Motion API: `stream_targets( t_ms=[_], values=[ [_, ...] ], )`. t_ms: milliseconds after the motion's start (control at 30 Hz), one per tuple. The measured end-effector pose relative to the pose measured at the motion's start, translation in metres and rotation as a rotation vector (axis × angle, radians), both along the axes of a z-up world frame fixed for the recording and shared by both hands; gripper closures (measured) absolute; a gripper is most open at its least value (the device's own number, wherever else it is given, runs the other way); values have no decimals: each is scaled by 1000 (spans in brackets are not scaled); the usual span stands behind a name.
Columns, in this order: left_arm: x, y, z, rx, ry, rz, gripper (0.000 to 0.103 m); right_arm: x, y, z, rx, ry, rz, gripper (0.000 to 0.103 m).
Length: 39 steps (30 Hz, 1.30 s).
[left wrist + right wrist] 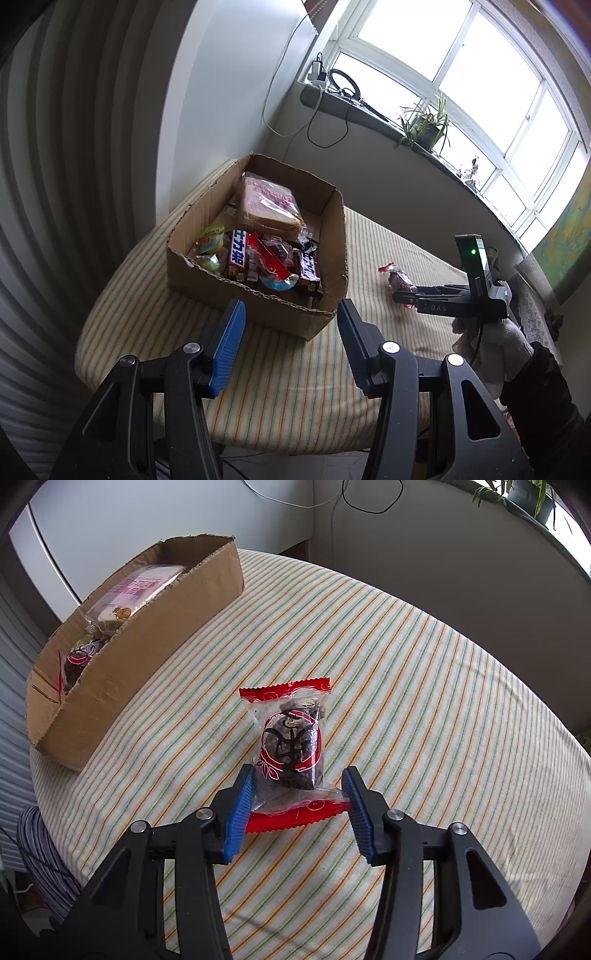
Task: Organize snacks
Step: 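Carry the red pastry over the box with the right tool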
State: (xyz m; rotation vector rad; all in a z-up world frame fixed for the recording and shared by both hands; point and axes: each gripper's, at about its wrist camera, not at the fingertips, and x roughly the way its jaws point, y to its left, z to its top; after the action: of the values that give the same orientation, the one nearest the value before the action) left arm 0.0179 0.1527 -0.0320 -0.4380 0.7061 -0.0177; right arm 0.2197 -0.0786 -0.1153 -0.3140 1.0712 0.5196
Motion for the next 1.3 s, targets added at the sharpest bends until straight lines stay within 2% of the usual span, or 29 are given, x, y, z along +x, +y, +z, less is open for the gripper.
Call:
stream_targets(
  t_ms=[367, 600, 767, 967, 1300],
  values=[
    [1, 6, -6, -14, 5, 8, 52, -21, 2, 25, 53, -46, 11, 53],
    [1, 7, -8, -19, 7, 5, 52, -32, 22, 59, 106, -89, 54, 53],
    [-3, 9, -7, -22, -2, 5, 52, -42, 53, 81, 127, -120, 98, 53],
    [-8, 11, -6, -31, -10, 2, 52, -44, 100, 92, 113, -140, 148, 53],
    [-26, 20, -1, -43, -40, 1, 52, -41, 156, 80, 50, -141, 157, 53]
  ],
)
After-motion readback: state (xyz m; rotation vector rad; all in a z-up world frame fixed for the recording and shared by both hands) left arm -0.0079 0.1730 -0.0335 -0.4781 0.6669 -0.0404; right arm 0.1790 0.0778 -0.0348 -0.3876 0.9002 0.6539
